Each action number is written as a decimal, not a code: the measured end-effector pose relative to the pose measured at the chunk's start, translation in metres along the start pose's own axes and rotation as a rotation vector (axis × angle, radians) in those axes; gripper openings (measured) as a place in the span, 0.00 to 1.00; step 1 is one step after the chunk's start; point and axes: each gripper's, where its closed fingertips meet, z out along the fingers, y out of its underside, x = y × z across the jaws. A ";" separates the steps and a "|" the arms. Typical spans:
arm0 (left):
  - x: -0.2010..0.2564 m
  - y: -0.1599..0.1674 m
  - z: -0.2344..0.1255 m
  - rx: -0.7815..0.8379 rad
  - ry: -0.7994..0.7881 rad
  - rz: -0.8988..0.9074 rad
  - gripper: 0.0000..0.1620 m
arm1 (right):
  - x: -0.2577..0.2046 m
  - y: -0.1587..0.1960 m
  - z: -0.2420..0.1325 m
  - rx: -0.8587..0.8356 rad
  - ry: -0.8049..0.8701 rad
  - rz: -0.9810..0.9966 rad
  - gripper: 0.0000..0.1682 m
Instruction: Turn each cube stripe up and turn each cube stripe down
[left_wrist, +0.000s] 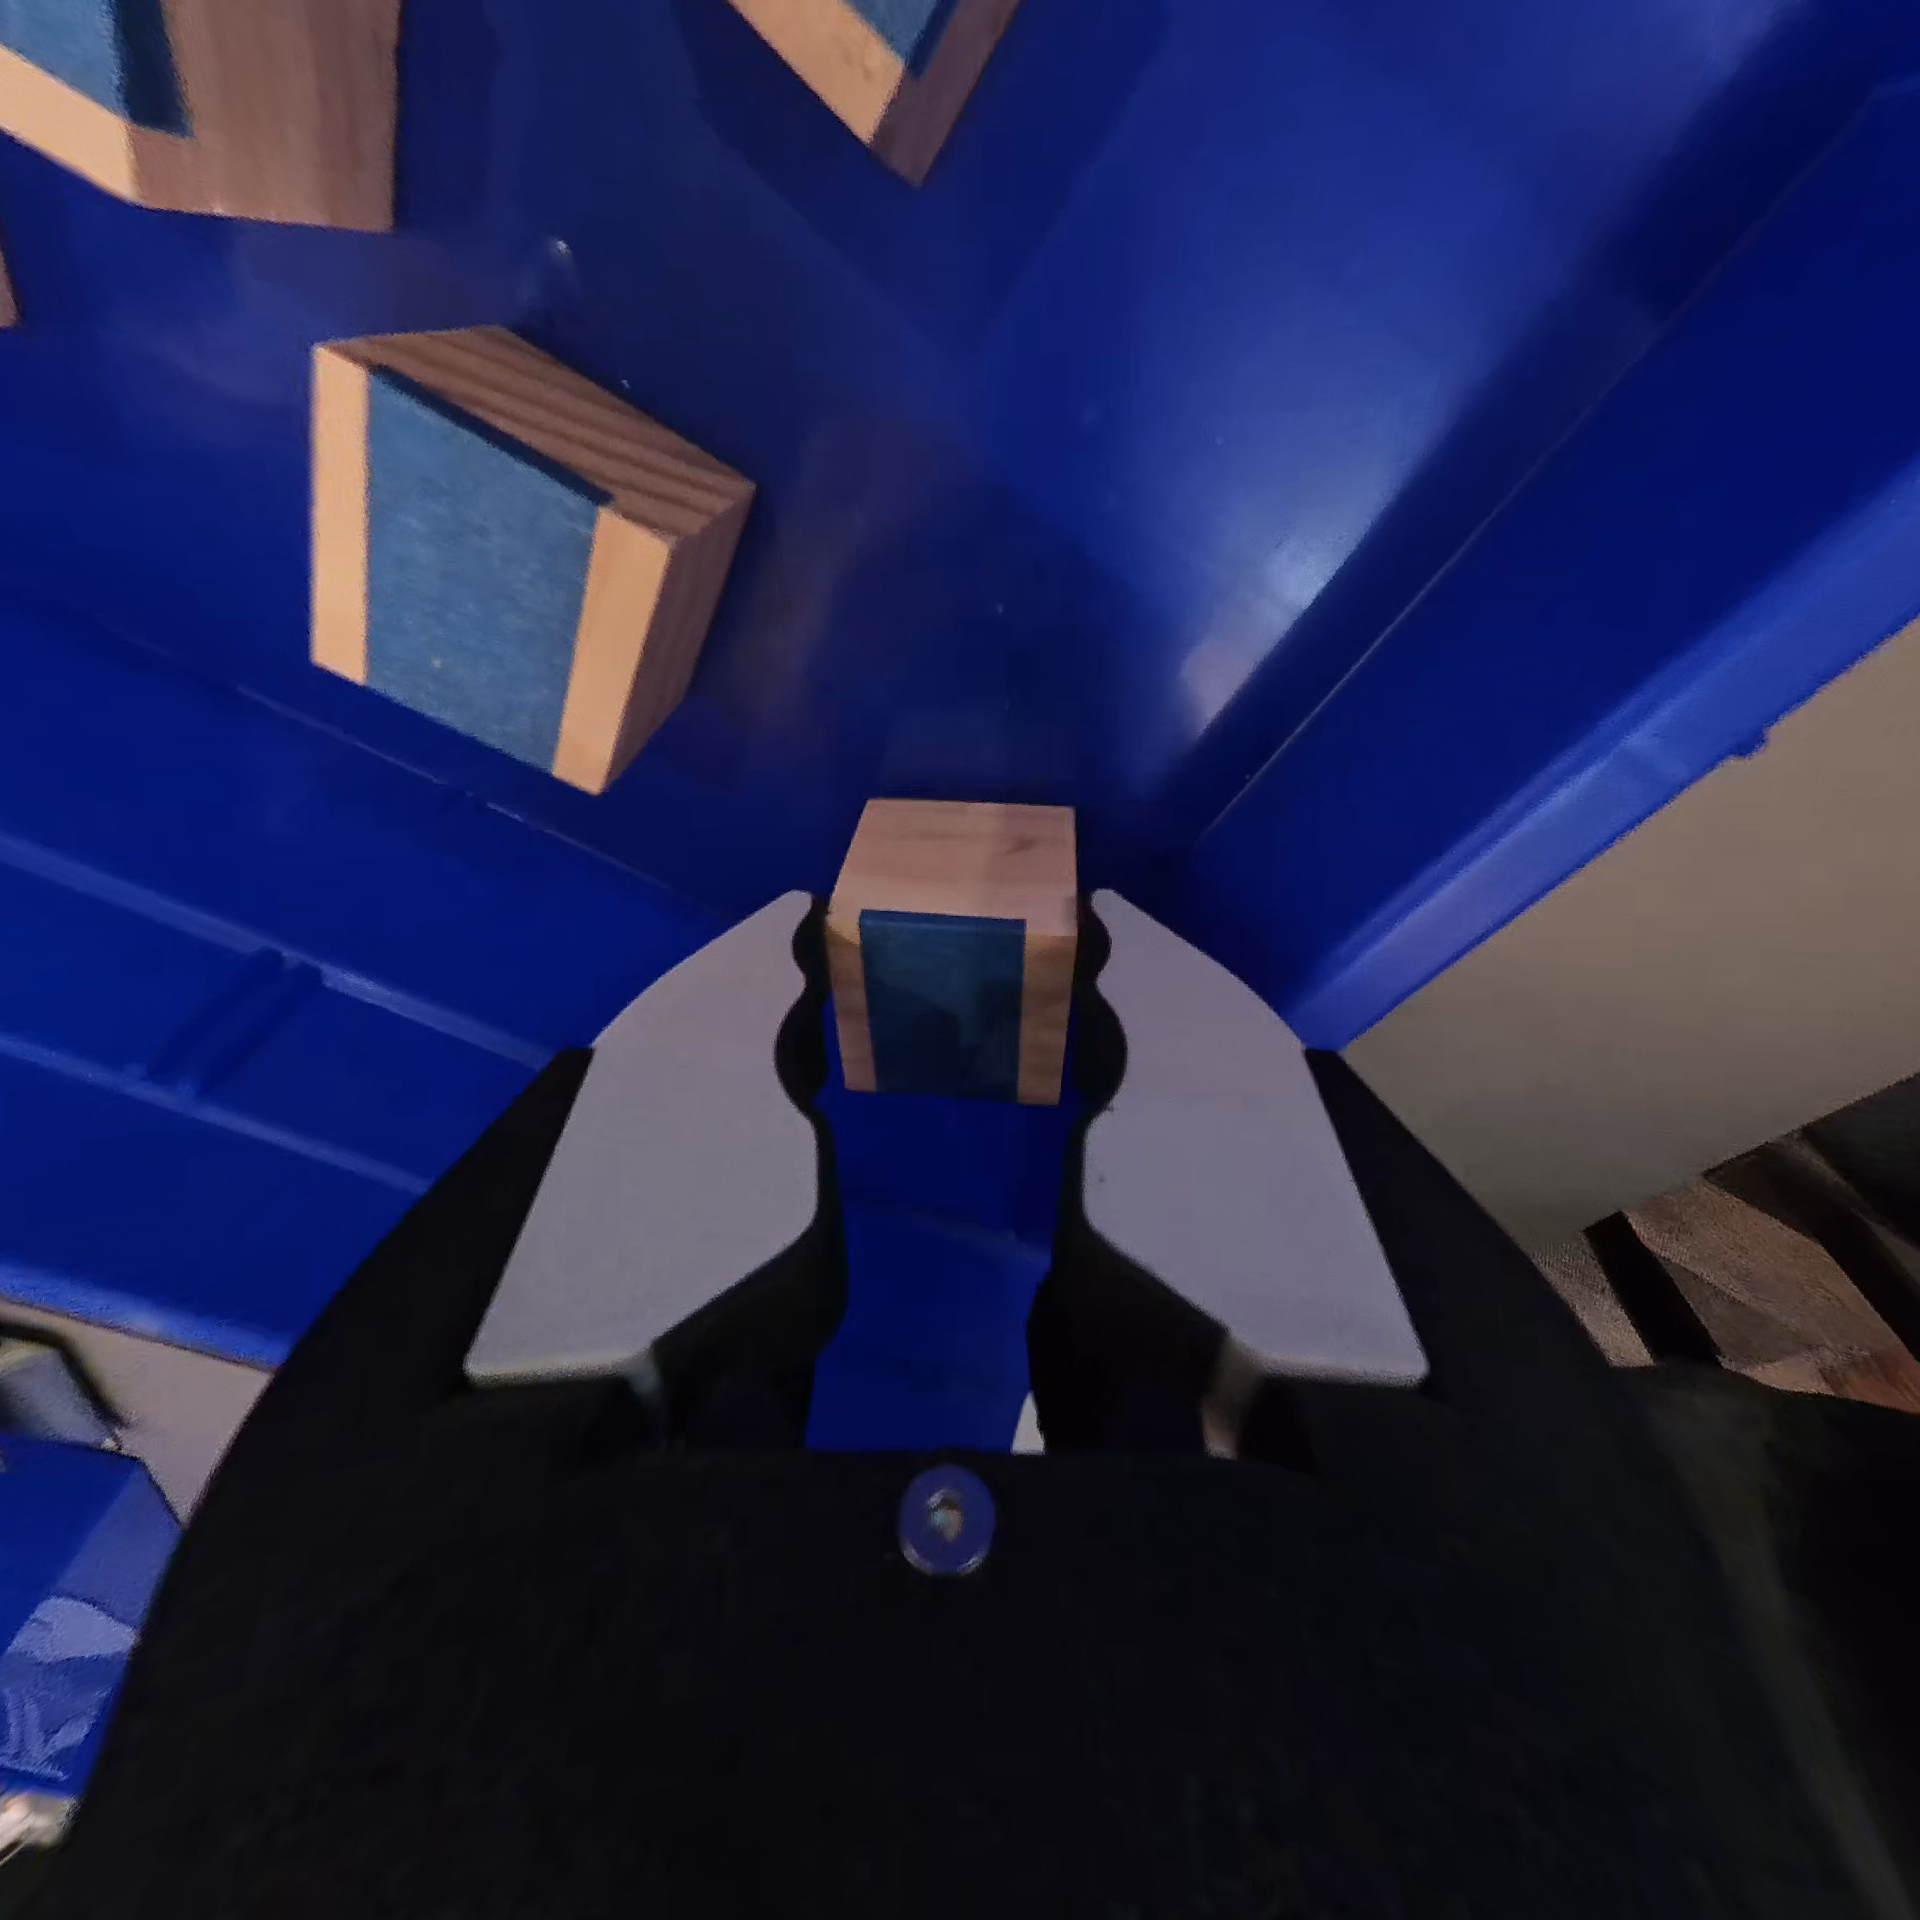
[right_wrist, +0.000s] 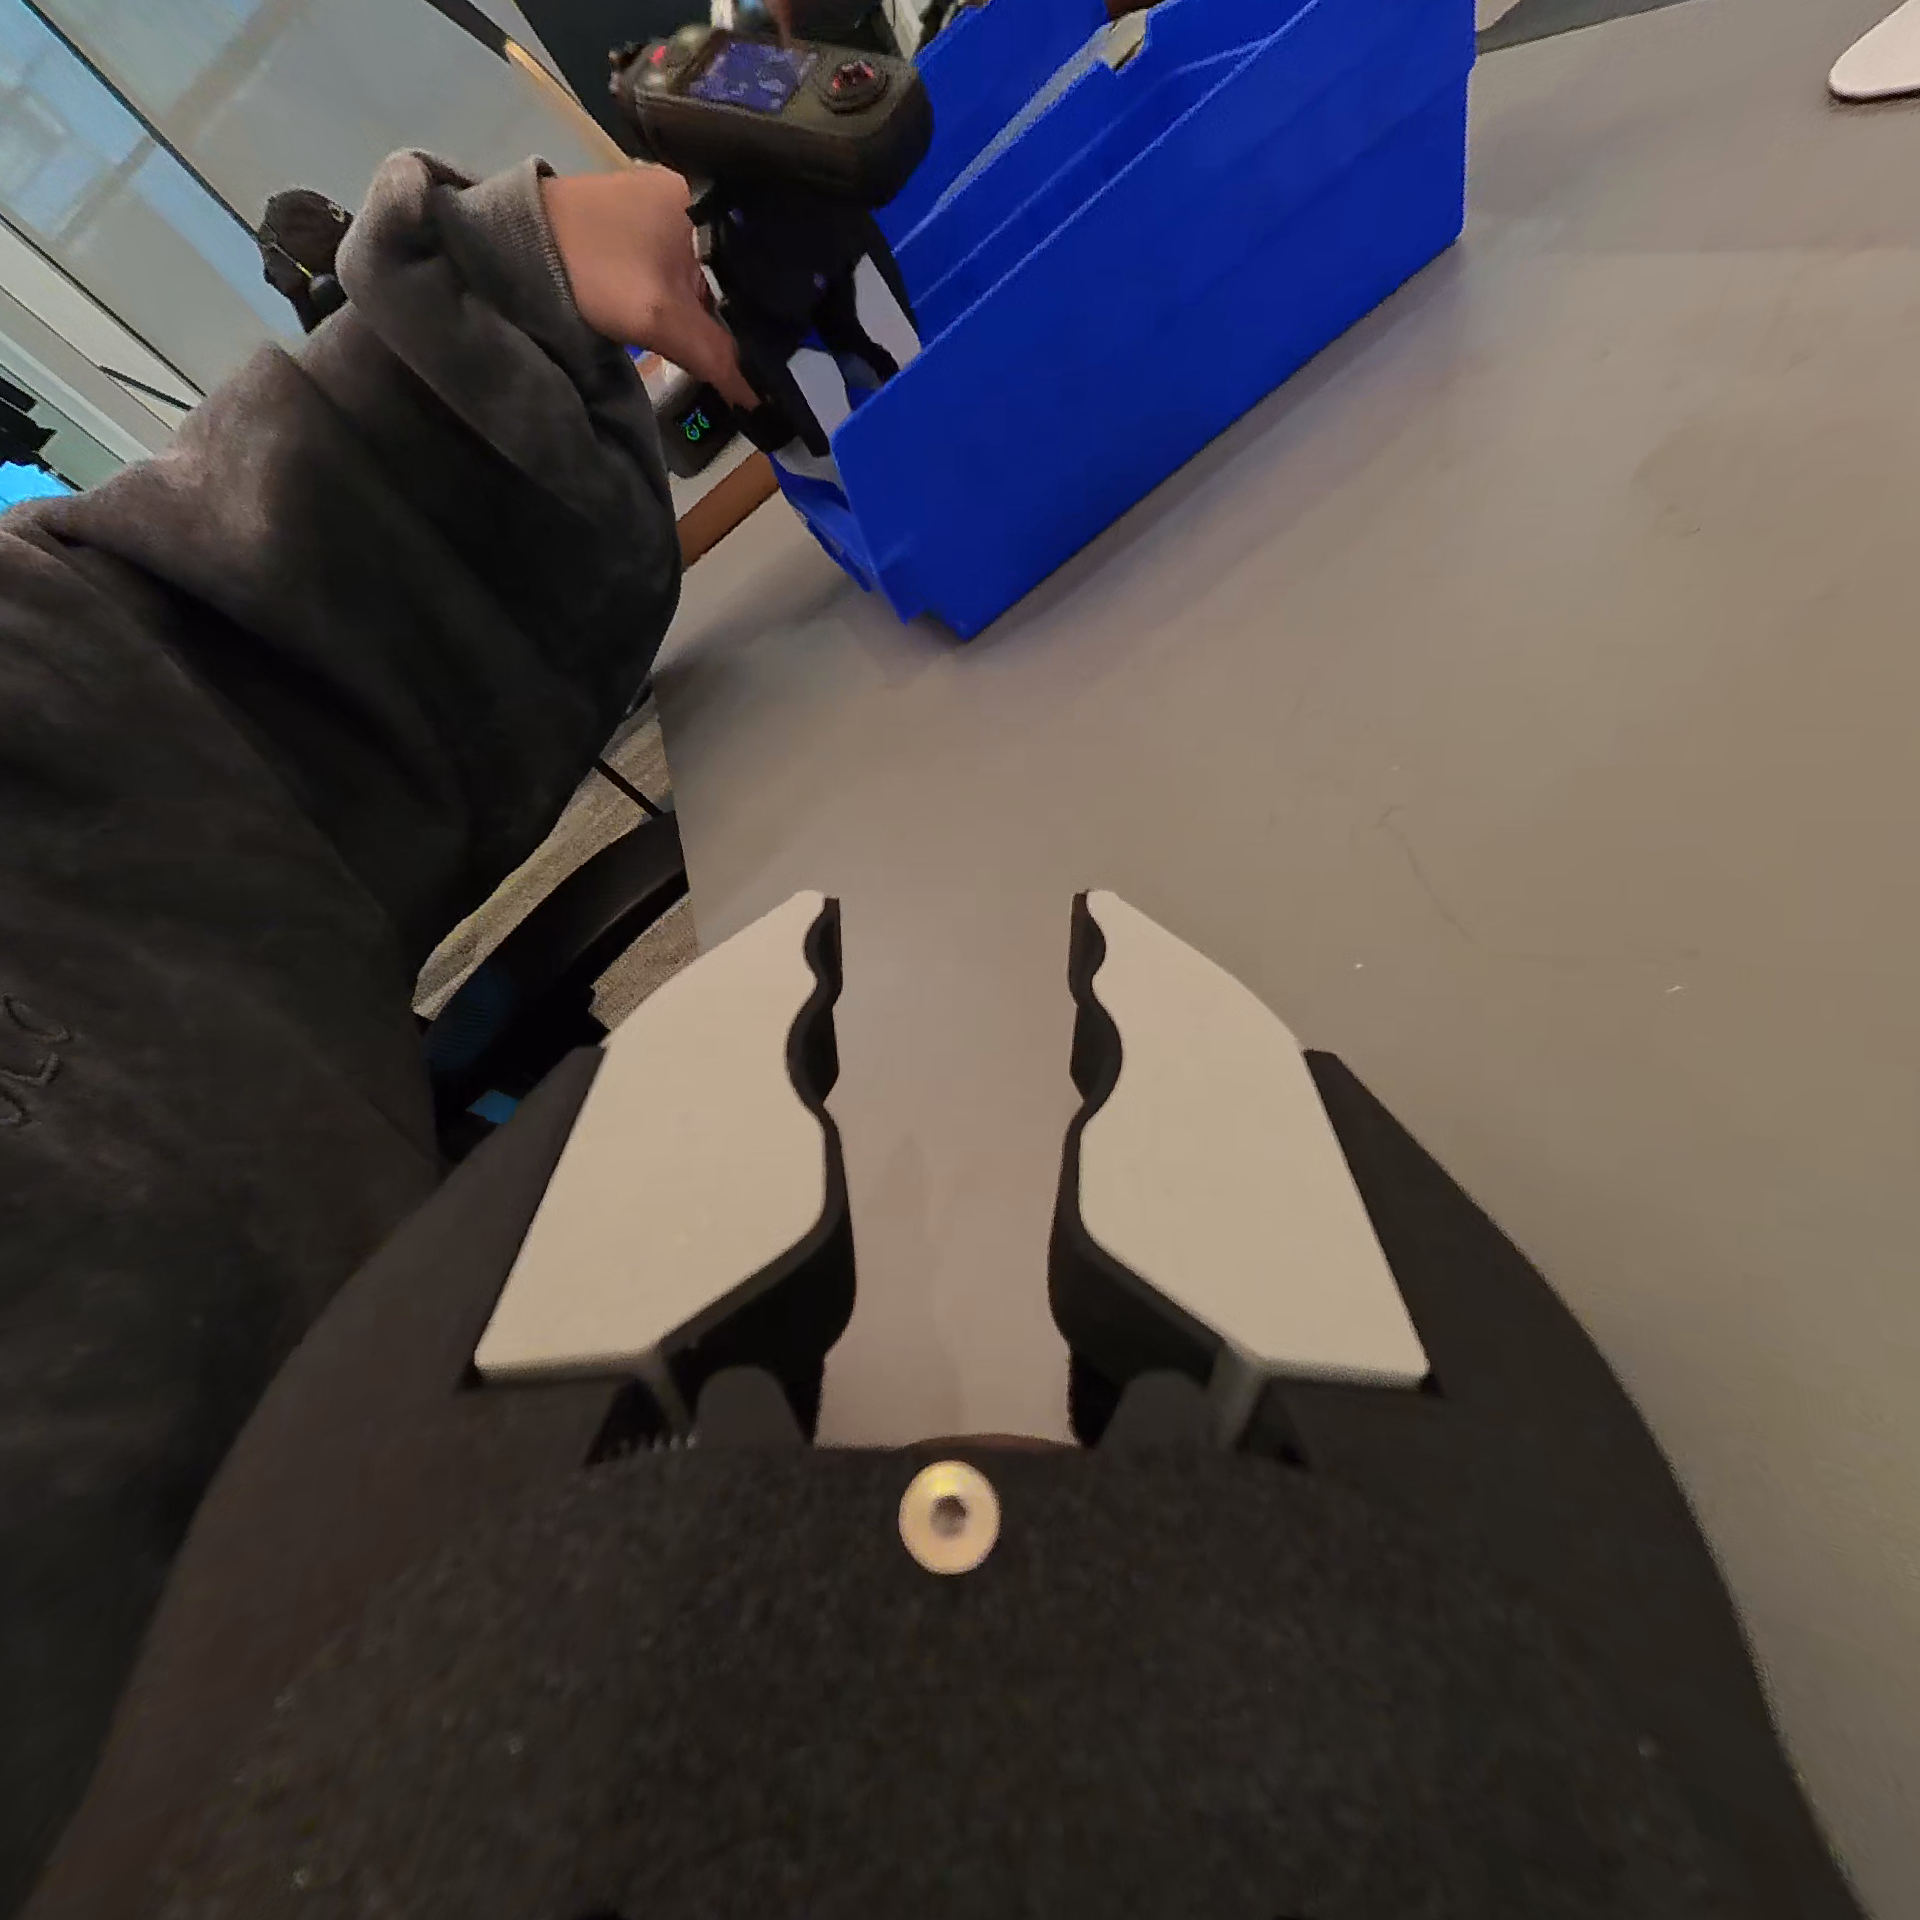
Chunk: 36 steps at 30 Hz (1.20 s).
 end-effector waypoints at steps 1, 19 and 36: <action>-0.001 -0.001 -0.006 0.021 -0.001 -0.009 0.27 | 0.000 -0.001 -0.001 0.003 0.000 0.001 0.25; 0.106 -0.204 -0.191 1.067 0.643 -0.302 0.27 | 0.022 -0.059 -0.026 0.130 0.043 0.065 0.27; 0.158 -0.305 -0.207 1.146 1.088 -0.352 0.27 | 0.020 -0.124 0.005 0.190 -0.206 0.402 0.48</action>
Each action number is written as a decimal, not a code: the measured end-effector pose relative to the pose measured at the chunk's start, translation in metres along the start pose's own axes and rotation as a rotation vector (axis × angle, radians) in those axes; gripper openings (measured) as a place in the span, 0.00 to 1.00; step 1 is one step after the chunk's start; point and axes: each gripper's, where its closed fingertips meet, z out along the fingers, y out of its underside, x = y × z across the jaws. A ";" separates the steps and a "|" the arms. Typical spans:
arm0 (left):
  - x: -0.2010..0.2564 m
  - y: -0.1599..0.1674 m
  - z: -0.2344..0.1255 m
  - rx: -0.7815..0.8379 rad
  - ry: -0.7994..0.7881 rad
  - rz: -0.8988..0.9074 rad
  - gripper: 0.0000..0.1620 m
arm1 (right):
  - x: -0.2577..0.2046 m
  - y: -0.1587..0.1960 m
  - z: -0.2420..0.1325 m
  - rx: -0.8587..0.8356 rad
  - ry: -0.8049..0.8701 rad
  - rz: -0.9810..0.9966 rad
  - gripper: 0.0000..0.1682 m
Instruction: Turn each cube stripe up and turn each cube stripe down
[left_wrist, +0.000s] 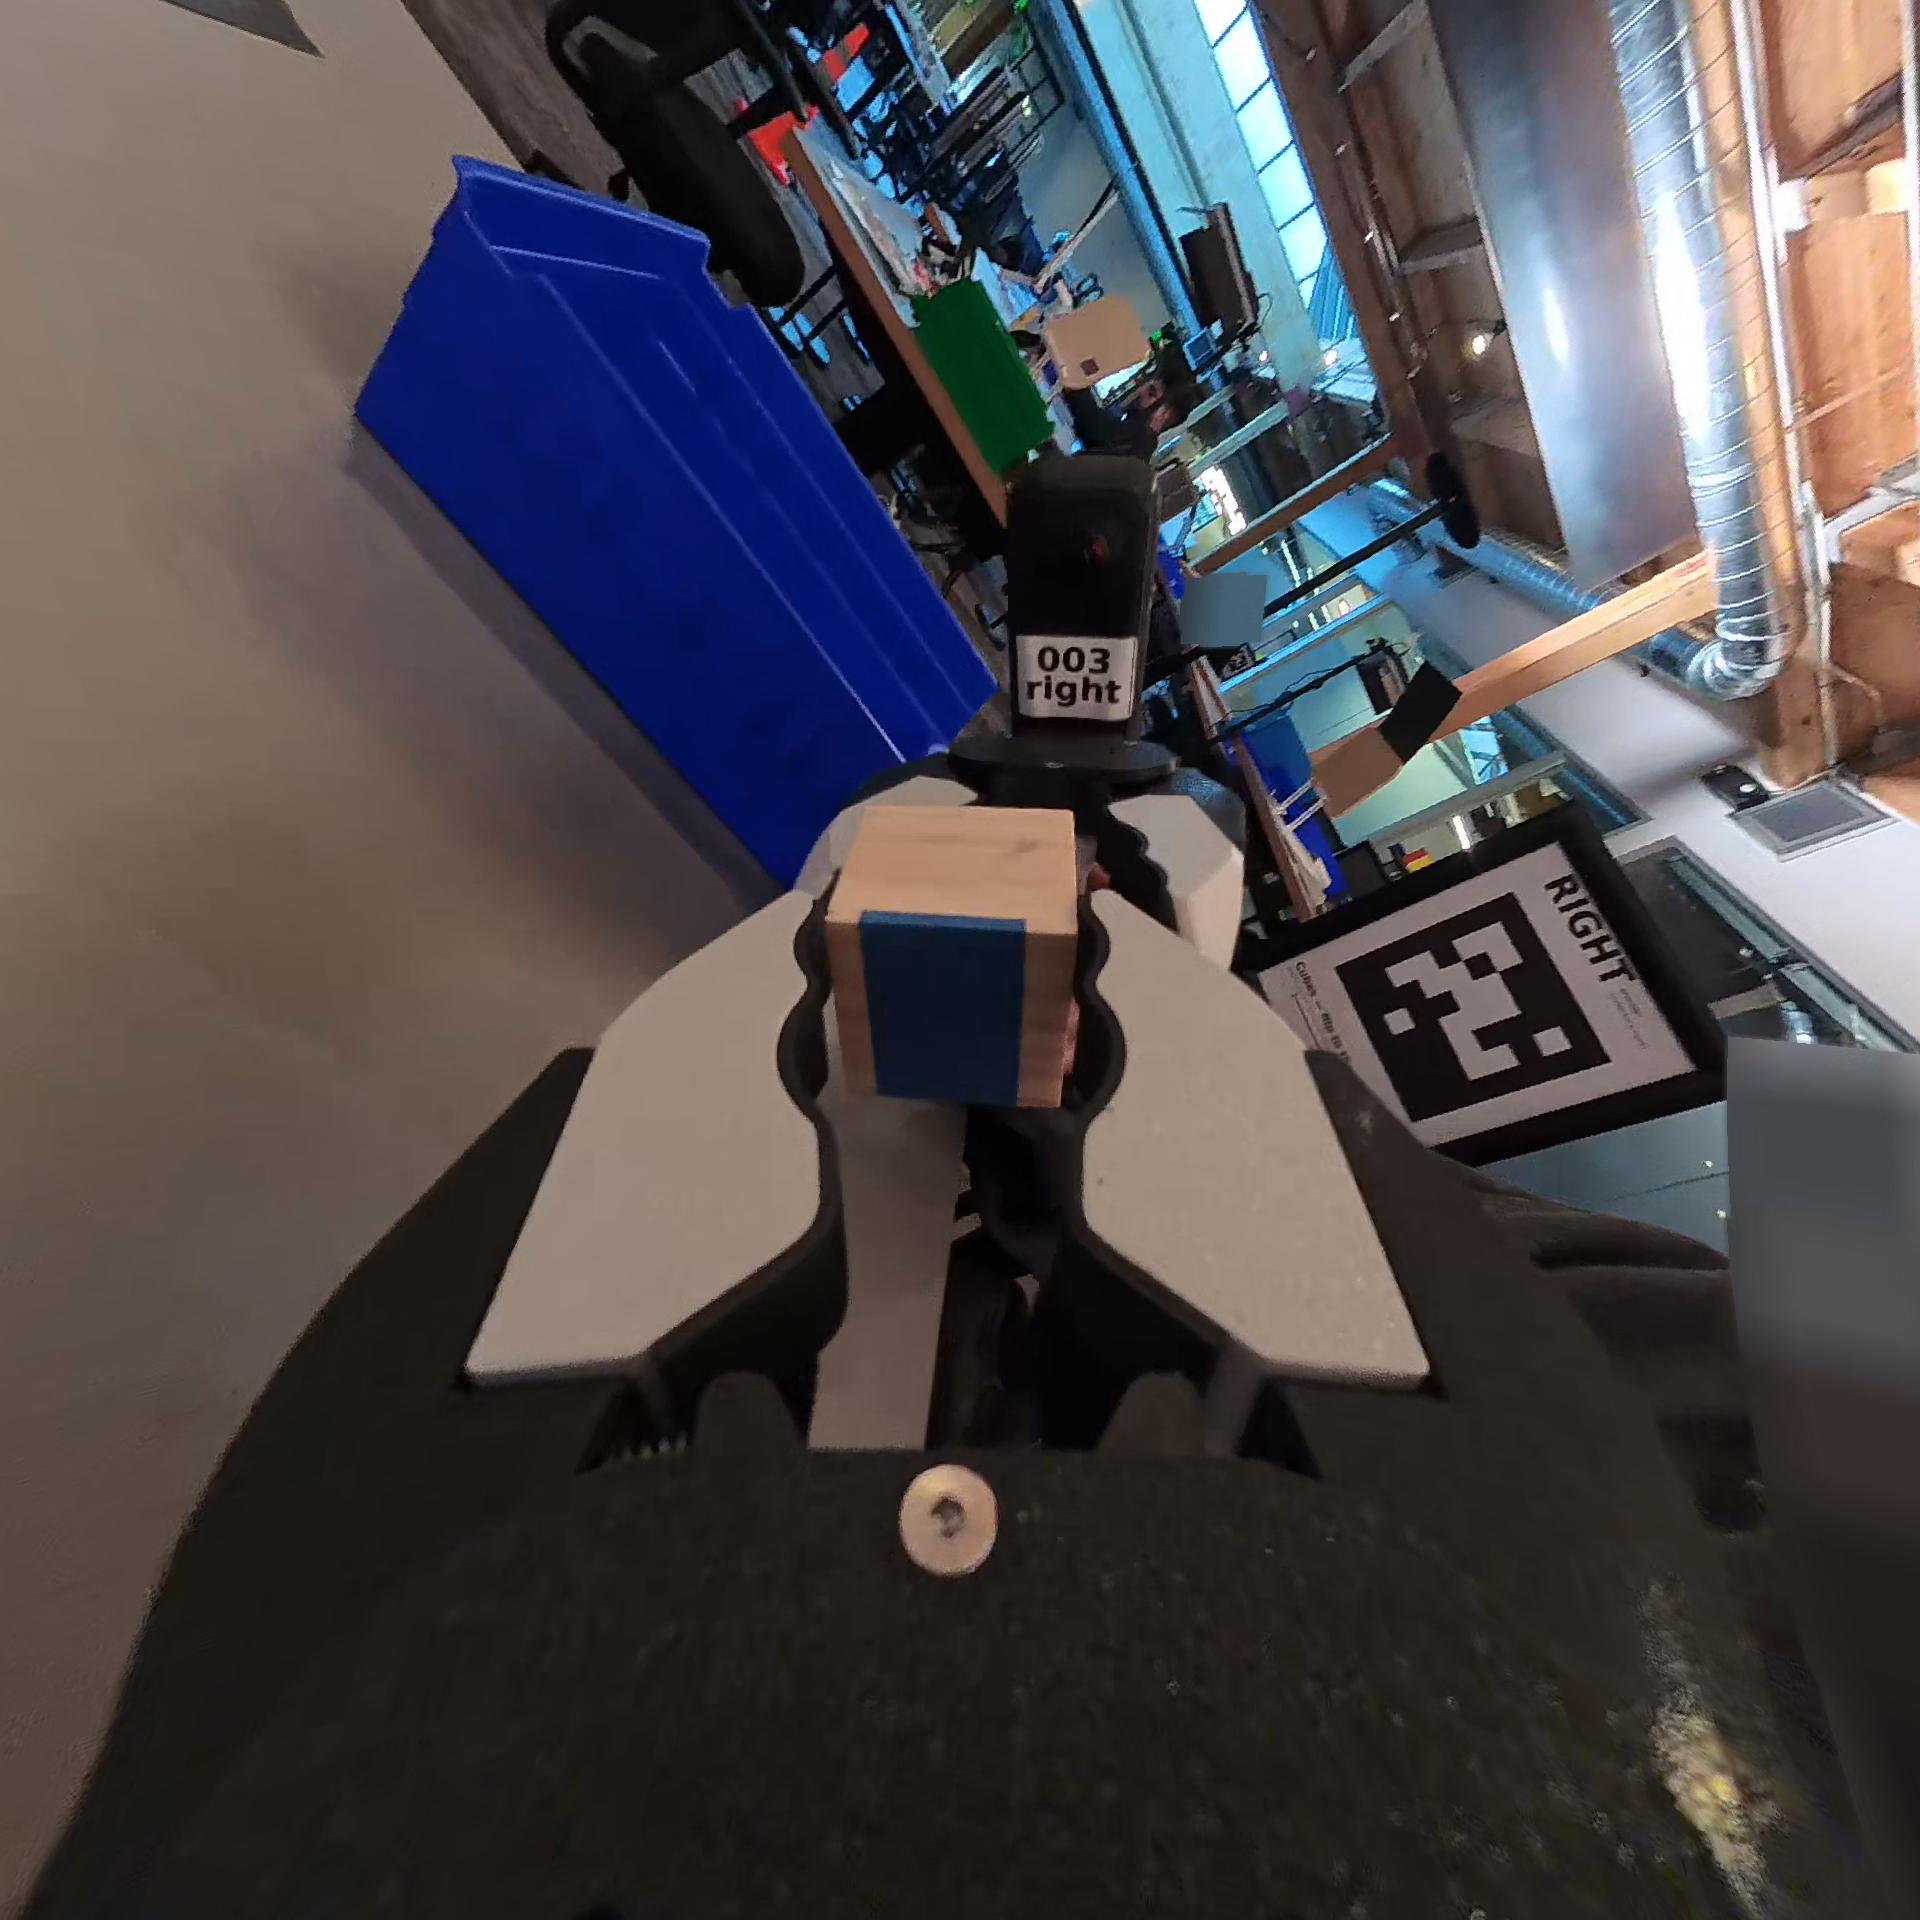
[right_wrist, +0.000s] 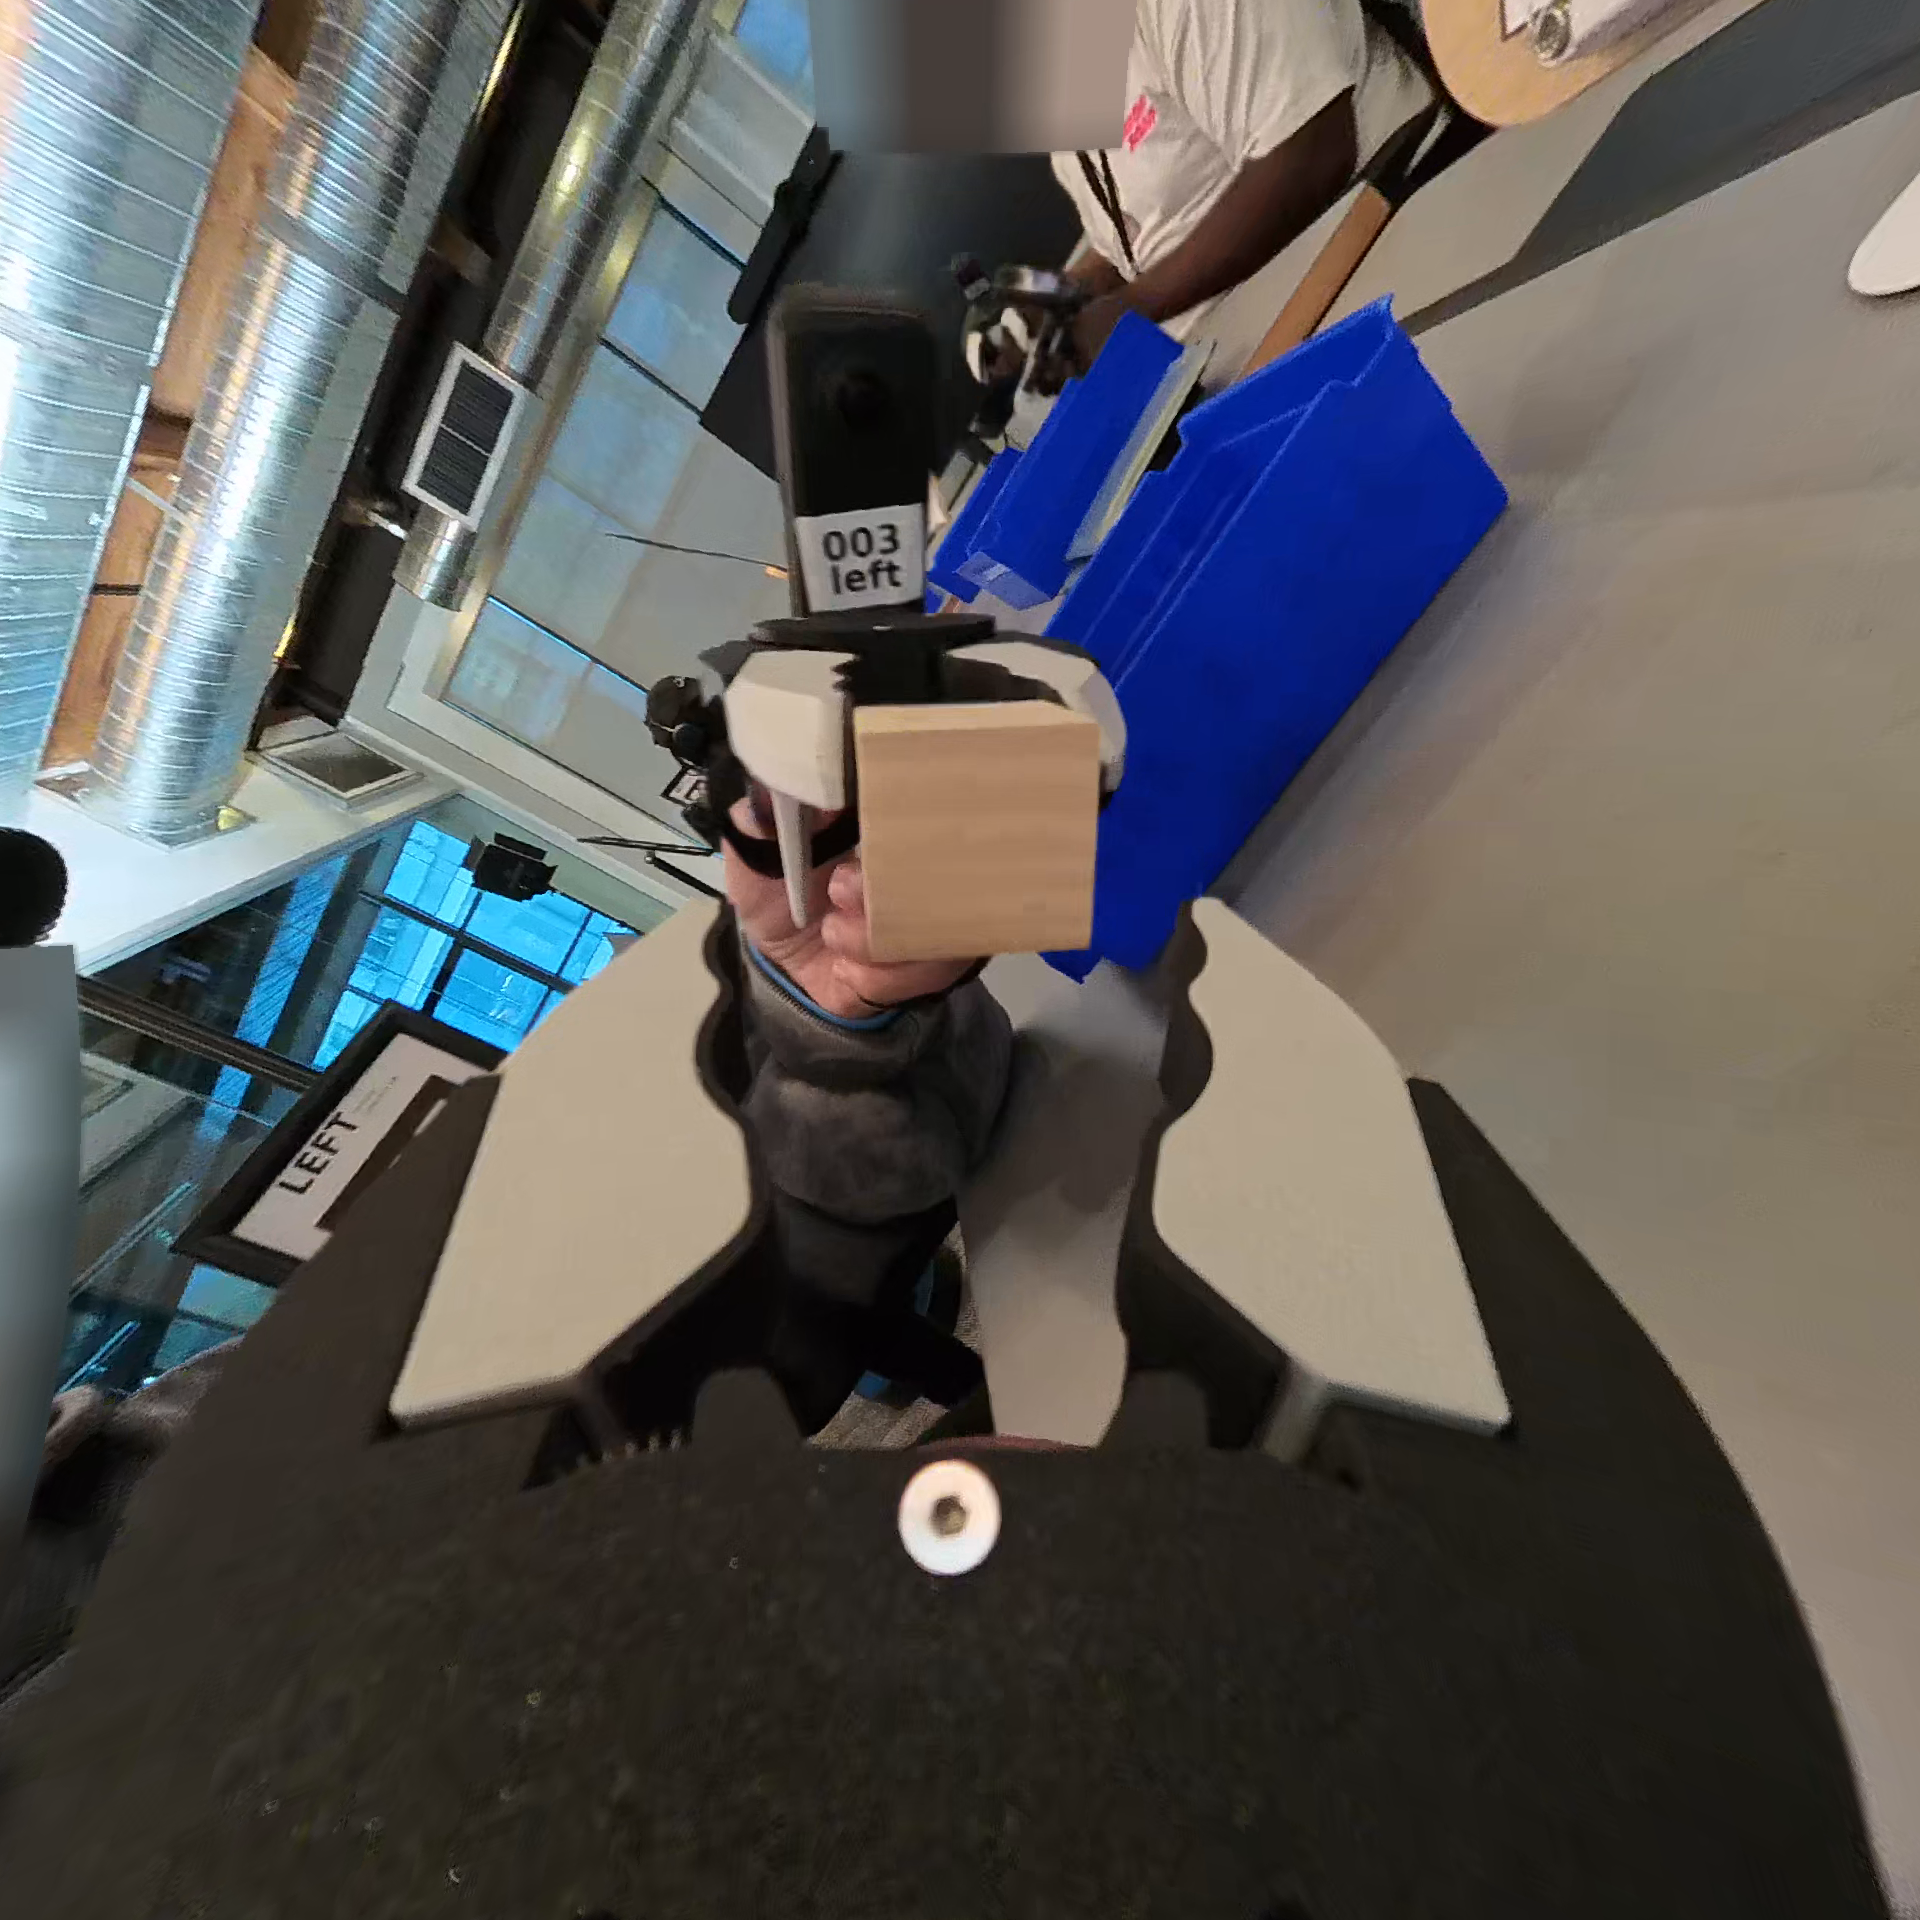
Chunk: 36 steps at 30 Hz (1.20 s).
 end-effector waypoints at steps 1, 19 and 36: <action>0.000 0.002 0.002 -0.010 -0.002 0.003 0.27 | 0.003 0.002 0.003 -0.003 0.008 -0.001 0.46; -0.037 0.045 -0.058 0.221 -0.420 0.249 0.50 | 0.001 -0.005 -0.017 0.027 -0.008 -0.016 0.27; -0.050 0.128 -0.064 0.105 -0.650 0.516 0.41 | 0.056 -0.074 -0.281 0.046 1.150 -0.300 0.27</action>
